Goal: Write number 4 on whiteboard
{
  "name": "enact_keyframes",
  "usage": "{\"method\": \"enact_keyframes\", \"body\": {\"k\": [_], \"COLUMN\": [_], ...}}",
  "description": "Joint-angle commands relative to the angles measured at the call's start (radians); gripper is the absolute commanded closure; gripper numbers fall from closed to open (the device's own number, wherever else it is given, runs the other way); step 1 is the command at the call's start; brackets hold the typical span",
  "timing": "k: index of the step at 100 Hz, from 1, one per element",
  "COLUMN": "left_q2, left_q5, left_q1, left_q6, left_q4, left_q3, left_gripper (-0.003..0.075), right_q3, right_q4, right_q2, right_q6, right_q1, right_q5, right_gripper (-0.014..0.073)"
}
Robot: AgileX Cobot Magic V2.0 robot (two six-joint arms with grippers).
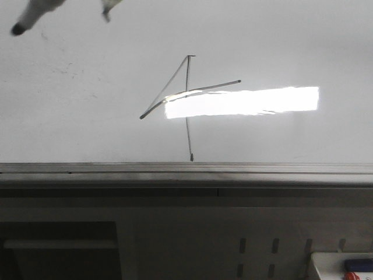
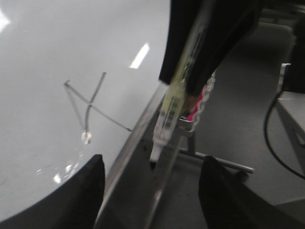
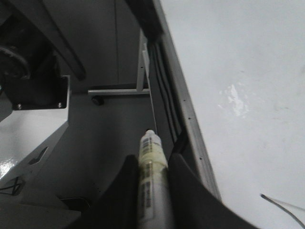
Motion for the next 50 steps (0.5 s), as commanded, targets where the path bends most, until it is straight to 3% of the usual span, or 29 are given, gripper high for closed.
{"method": "enact_keyframes", "body": {"k": [1, 31, 50], "left_q2": [0.053, 0.166, 0.178], "left_q5": [0.019, 0.037, 0.035], "left_q1": [-0.041, -0.130, -0.132], "left_q6": [0.059, 0.073, 0.073], "left_q4": [-0.116, -0.122, -0.122], "left_q3": [-0.049, -0.058, -0.058], "left_gripper": [0.0344, 0.0417, 0.0522], "right_q3": [-0.036, -0.036, -0.036], "right_q4": [0.014, 0.012, 0.016], "right_q2": [-0.003, -0.001, -0.001], "right_q6": [-0.028, -0.028, -0.028], "right_q1": [0.046, 0.127, 0.140], "right_q5": [-0.075, -0.106, -0.105], "right_gripper": [0.0659, 0.0659, 0.0659]}}
